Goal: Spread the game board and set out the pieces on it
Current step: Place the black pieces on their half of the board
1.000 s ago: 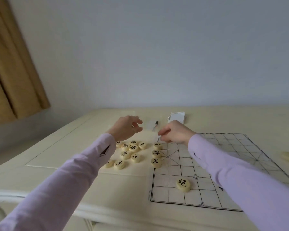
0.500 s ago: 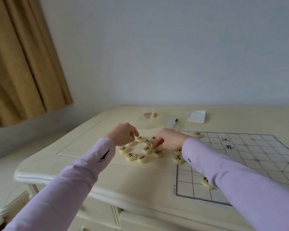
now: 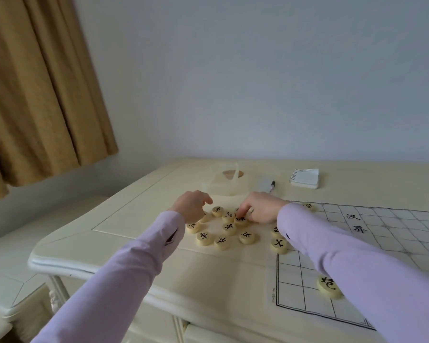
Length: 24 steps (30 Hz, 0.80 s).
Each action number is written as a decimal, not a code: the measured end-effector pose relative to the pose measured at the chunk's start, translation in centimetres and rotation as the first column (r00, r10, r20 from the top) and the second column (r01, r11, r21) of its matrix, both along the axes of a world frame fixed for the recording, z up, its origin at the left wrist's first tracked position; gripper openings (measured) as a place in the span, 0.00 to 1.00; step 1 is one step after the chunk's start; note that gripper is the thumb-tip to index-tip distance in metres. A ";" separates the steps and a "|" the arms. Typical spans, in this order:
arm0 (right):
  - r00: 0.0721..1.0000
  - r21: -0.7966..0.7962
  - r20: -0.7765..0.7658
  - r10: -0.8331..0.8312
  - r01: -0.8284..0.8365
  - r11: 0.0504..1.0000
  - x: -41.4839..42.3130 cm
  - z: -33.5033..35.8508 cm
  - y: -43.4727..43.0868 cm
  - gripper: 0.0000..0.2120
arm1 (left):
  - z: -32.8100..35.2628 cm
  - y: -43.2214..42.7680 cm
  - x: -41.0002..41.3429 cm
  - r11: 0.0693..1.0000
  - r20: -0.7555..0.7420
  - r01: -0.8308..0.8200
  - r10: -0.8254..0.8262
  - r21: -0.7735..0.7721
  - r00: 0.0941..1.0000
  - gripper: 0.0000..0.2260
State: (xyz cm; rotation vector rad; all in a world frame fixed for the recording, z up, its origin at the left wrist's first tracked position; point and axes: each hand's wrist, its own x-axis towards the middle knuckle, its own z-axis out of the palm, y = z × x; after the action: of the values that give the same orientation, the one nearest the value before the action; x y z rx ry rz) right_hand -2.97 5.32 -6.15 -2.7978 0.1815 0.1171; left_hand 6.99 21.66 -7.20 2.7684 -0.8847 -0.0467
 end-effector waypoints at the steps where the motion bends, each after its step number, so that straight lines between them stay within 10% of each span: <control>1: 1.000 -0.012 -0.009 0.007 -0.007 1.000 0.1 0.0 0.0 0.23 | -0.1 0.1 0.2 0.999 -0.009 -0.035 0.035 0.018 0.999 0.22; 10: 0.997 -0.139 -0.066 0.049 -0.058 0.989 0.9 0.7 0.5 0.21 | -0.2 1.9 1.8 0.957 -0.250 -0.221 0.170 -0.190 0.953 0.20; 24: 0.994 -0.143 -0.107 0.038 -0.053 0.988 0.6 1.0 0.6 0.21 | -0.6 -0.7 -1.8 0.977 -0.098 0.200 -0.206 -0.071 0.974 0.14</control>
State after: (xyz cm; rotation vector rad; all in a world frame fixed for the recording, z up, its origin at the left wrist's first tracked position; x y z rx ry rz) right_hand -2.36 5.91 -5.14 -2.9444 0.1570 0.2710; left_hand 5.23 20.91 -7.77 2.5829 -1.1175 -0.1955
